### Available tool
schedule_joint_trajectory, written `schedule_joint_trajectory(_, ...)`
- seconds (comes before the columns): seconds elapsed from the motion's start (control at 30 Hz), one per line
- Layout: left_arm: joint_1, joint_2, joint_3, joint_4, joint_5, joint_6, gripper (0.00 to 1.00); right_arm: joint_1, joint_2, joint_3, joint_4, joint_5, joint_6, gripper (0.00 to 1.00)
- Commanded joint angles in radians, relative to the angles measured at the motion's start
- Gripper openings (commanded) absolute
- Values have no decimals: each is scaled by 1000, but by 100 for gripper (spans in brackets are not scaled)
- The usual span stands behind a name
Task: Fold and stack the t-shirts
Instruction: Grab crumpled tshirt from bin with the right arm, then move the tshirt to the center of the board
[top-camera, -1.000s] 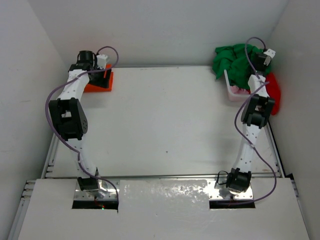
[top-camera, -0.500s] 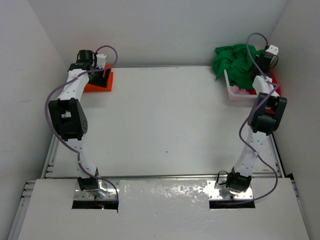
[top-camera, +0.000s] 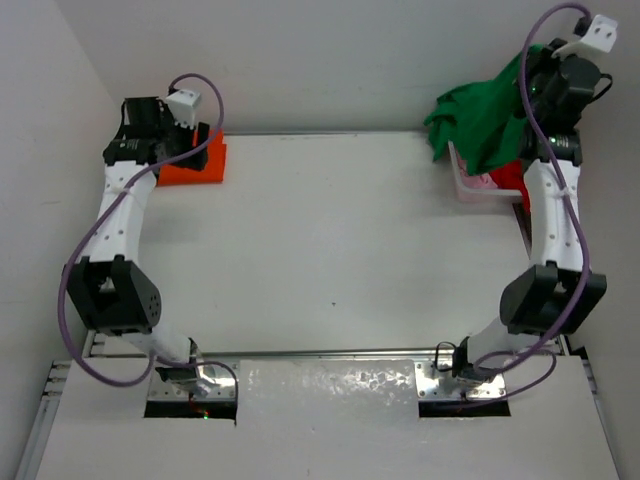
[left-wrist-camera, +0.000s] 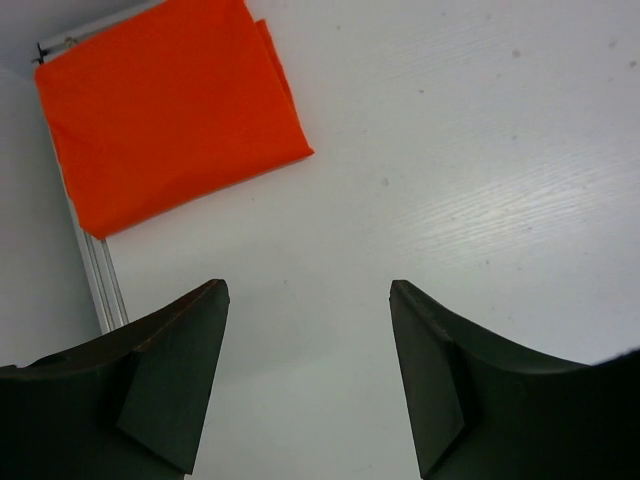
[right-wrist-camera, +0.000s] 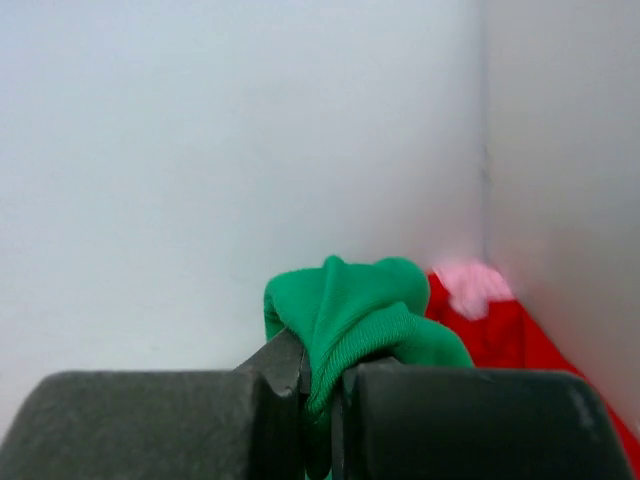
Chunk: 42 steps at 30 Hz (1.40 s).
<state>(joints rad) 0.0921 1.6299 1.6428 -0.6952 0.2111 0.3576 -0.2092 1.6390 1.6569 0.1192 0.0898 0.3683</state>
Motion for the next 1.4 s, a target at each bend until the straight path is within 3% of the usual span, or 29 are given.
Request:
schedule_joint_trajectory(0.0, -2, -108, -90, 68, 66, -9, 63, 30, -162, 115, 1, -126, 47, 0)
schedule_joint_trajectory(0.17, 0, -199, -182, 95, 109, -28, 64, 67, -321, 113, 23, -251, 190, 0)
schedule_joint_trajectory(0.3, -2, -206, -164, 89, 132, -74, 64, 94, -427, 47, 155, -347, 504, 0)
schedule_joint_trajectory(0.4, 0, -211, -140, 83, 146, -100, 64, 197, -394, 17, 261, -369, 685, 0)
schedule_joint_trajectory(0.5, 3, -225, -133, 85, 125, -127, 64, 541, -294, 78, 203, -335, 595, 0)
schedule_joint_trajectory(0.57, 18, -238, -133, 82, 113, -146, 64, 699, -231, 151, 117, -312, 482, 0)
schedule_joint_trajectory(0.67, 133, -260, -123, 54, 126, -158, 64, 760, -156, 123, 141, -320, 492, 0)
schedule_joint_trajectory(0.77, 245, -292, -113, 34, 140, -135, 64, 760, -175, -20, 183, -317, 489, 0)
schedule_joint_trajectory(0.87, 259, -349, -146, 43, 70, -54, 65, 758, -244, -216, 195, -283, 463, 0)
schedule_joint_trajectory(0.97, 259, -387, -190, 60, 71, -7, 66, 740, -294, -374, 97, -268, 426, 0)
schedule_joint_trajectory(1.1, 258, -367, -227, 50, 169, 38, 66, 716, -321, -630, -160, -122, 353, 1)
schedule_joint_trajectory(1.13, 258, -361, -233, 42, 198, 61, 66, 679, -294, -663, -189, -107, 342, 7)
schedule_joint_trajectory(1.2, 247, -337, -253, 8, 269, 81, 66, 599, -234, -715, -252, -189, 321, 29)
schedule_joint_trajectory(1.33, 105, -283, -280, -85, 215, 159, 64, 270, 29, -642, -415, -271, 249, 42)
schedule_joint_trajectory(1.37, 39, -282, -296, -107, 179, 179, 64, 251, 38, -594, -506, -158, 163, 49)
